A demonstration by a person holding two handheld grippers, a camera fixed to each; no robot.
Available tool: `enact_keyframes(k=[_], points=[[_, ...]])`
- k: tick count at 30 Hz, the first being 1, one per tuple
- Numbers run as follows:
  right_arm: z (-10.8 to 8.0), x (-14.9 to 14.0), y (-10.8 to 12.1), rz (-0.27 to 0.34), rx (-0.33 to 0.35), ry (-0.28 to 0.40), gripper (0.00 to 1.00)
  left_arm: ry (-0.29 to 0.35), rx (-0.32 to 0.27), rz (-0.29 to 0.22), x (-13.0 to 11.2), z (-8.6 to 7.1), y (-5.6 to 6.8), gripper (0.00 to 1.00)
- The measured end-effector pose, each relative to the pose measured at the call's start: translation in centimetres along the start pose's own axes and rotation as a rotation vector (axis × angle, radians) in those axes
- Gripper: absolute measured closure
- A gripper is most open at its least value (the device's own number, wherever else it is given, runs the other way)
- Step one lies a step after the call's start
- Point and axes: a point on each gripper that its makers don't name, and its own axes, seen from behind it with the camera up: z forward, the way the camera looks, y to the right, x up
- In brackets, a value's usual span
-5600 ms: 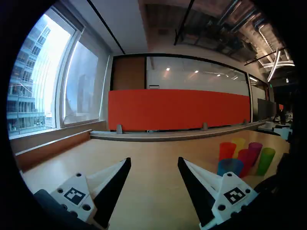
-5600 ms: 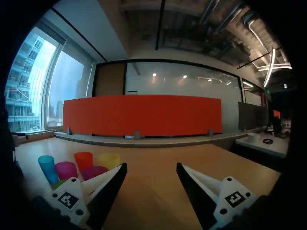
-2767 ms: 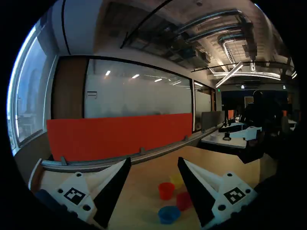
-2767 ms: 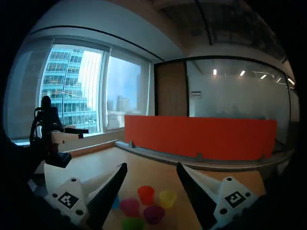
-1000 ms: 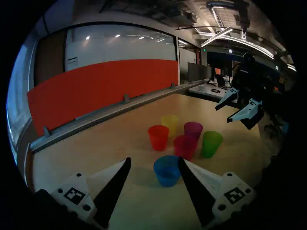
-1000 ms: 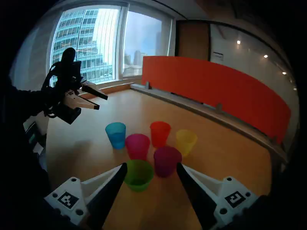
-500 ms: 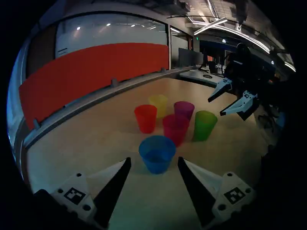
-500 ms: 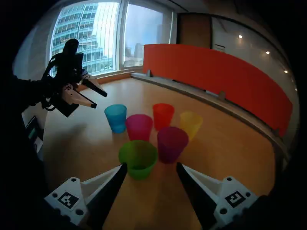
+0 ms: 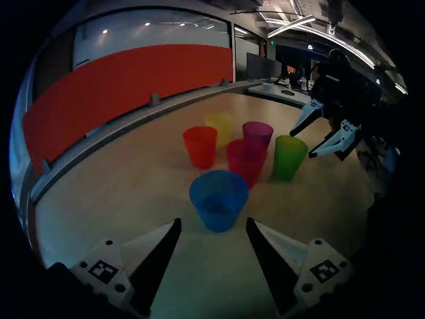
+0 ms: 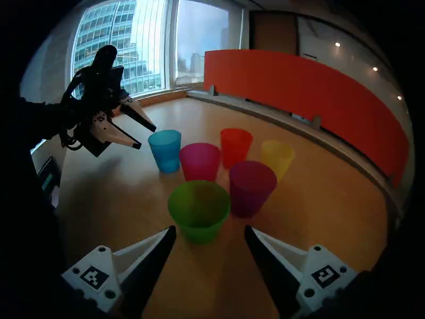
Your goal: Pour water
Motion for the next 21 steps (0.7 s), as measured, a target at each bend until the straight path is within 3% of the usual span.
enact_keyframes(k=[21], points=[[3.5, 0.2, -1.0, -0.023, 0.046, -0.022, 0.01, -0.039, -0.053, 0.034, 0.4, 3.6, 0.4, 0.1]])
